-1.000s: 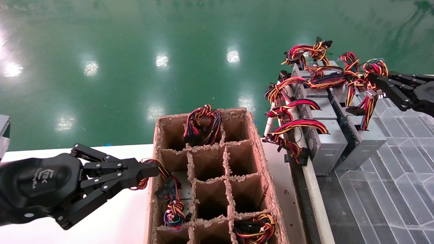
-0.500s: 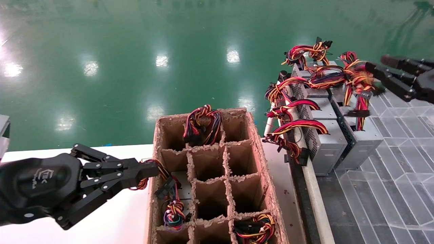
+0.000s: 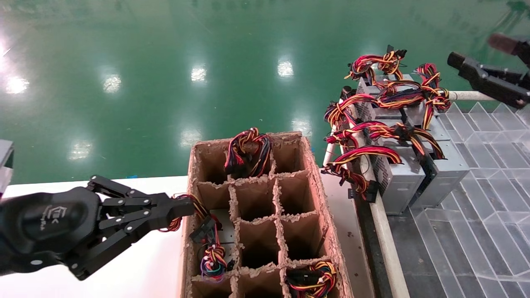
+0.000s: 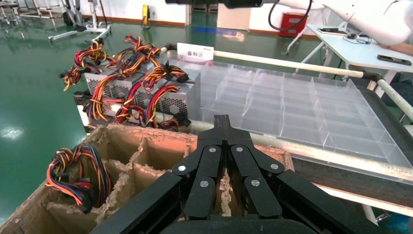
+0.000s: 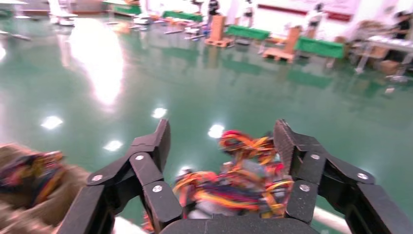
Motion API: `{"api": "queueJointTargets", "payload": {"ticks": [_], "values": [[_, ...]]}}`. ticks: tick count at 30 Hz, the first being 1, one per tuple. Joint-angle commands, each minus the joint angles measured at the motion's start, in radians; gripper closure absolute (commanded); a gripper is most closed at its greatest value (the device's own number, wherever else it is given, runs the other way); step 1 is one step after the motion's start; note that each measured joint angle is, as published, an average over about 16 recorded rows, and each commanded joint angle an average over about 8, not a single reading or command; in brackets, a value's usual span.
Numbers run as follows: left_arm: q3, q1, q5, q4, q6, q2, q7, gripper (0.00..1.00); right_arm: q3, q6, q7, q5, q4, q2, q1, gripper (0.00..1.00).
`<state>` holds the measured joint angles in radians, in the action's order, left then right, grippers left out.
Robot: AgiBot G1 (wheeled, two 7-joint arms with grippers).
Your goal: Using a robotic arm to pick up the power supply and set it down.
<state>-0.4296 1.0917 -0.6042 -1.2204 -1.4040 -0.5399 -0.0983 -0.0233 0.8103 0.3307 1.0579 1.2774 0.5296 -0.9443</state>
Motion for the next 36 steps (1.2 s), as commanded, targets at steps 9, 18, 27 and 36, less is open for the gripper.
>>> {"api": "queueJointTargets", "payload": {"ticks": [9, 18, 27, 36], "values": [[0.0, 0.0, 0.0, 0.0, 0.0, 0.0, 0.0, 0.94, 0.039, 0.102, -0.031, -0.056, 0.003, 0.013, -0.017, 0.0], [0.0, 0.0, 0.0, 0.0, 0.0, 0.0, 0.0, 0.0, 0.087, 0.209, -0.051, -0.105, 0.004, 0.026, -0.038, 0.0], [0.0, 0.0, 0.0, 0.0, 0.0, 0.0, 0.0, 0.0, 0.136, 0.317, -0.072, -0.156, 0.005, 0.039, -0.059, 0.0], [0.0, 0.0, 0.0, 0.0, 0.0, 0.0, 0.0, 0.0, 0.185, 0.425, -0.093, -0.206, 0.005, 0.051, -0.08, 0.0]]}}
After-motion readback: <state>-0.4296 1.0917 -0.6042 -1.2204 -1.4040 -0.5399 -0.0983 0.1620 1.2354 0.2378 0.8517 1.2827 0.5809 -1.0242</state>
